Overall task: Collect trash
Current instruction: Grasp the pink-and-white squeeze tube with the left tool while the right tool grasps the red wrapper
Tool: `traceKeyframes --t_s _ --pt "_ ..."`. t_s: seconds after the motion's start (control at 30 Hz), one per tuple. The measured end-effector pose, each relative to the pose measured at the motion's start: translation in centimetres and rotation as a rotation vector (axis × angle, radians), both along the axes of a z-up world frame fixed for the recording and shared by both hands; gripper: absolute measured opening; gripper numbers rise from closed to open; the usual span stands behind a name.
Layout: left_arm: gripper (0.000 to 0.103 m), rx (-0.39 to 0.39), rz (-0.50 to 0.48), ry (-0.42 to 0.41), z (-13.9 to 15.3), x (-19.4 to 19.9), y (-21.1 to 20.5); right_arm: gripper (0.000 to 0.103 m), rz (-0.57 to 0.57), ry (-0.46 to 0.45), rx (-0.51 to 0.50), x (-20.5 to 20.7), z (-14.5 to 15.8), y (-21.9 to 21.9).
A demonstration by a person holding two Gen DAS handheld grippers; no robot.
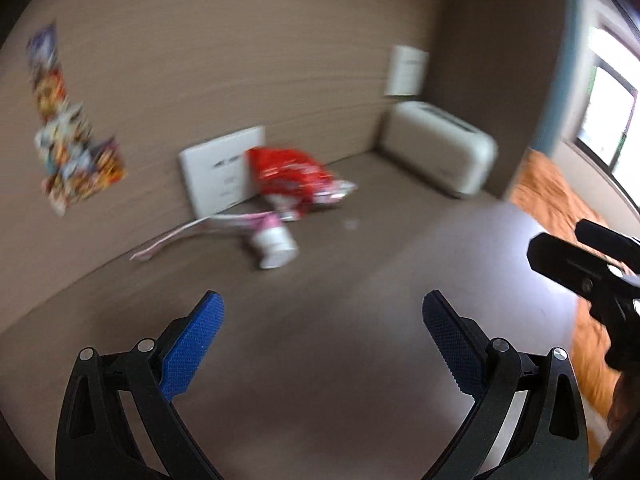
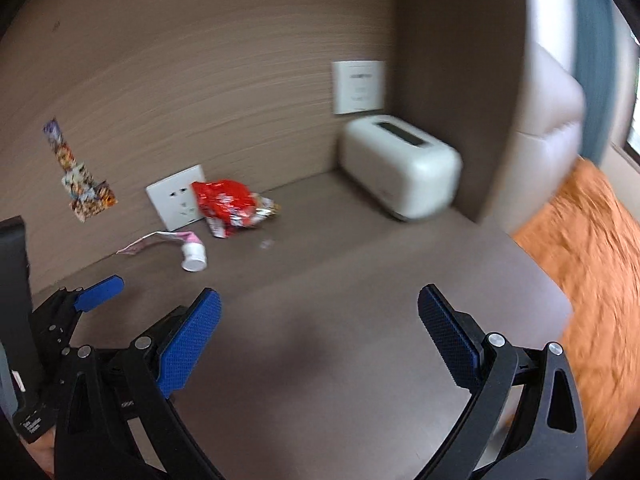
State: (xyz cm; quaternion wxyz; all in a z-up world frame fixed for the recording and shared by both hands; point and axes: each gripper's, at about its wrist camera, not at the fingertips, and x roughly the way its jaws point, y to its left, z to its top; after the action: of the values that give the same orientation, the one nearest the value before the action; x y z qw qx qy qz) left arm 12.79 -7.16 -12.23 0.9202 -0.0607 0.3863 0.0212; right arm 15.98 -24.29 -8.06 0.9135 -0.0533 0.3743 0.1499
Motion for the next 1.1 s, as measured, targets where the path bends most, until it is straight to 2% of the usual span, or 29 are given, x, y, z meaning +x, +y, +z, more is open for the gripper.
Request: traceKeyframes --t_s 0.17,0.23,0.37,0.53,0.67,0.73,0.83,0.87,0.9,1.0,1.1 --pt "0.098 -0.031 0.016 0.048 -1.7 3.2 1.4 0.098 0.114 0.026 -0.046 4.5 -1.6 3.8" --pt "0.098 -0.028 0.031 0.064 -2.4 4.5 1.6 0.098 0.142 0.038 -0.036 5.9 -2.1 4.6" --pt "0.098 -0.035 0.093 0.095 -3.5 6.9 3.0 0.098 0.226 0.119 0.031 10.5 -3.9 7.0" --pt "0.098 -0.082 0.138 0.14 -4.6 8.7 3.8 0.098 0.312 0.189 0.038 15.3 -6.6 10.7" --pt "0.087 -0.08 0.165 0.161 -5.2 9.9 4.3 0.098 0.348 0.23 0.051 17.3 -8.2 12.2" --pt "0.078 -0.05 0.169 0.158 -5.2 10.3 4.4 0.098 0.373 0.235 0.047 17.7 -8.7 12.8" --pt "0.058 -0.016 0.15 0.157 -5.1 10.6 4.3 0.091 0.387 0.193 0.02 17.6 -8.9 13.3" --pt "0.048 -0.007 0.146 0.154 -5.1 10.6 4.3 0.084 0.394 0.18 0.024 17.4 -8.7 13.3" --pt "0.035 -0.019 0.134 0.147 -5.0 10.5 4.4 0.079 0.397 0.17 0.028 17.2 -8.5 13.3" --pt "0.033 -0.046 0.134 0.14 -5.0 10.0 4.9 0.065 0.384 0.14 0.049 16.7 -7.8 12.5" --pt "0.033 -0.061 0.105 0.12 -4.4 8.8 5.4 0.06 0.336 0.148 0.107 16.3 -7.0 10.6"
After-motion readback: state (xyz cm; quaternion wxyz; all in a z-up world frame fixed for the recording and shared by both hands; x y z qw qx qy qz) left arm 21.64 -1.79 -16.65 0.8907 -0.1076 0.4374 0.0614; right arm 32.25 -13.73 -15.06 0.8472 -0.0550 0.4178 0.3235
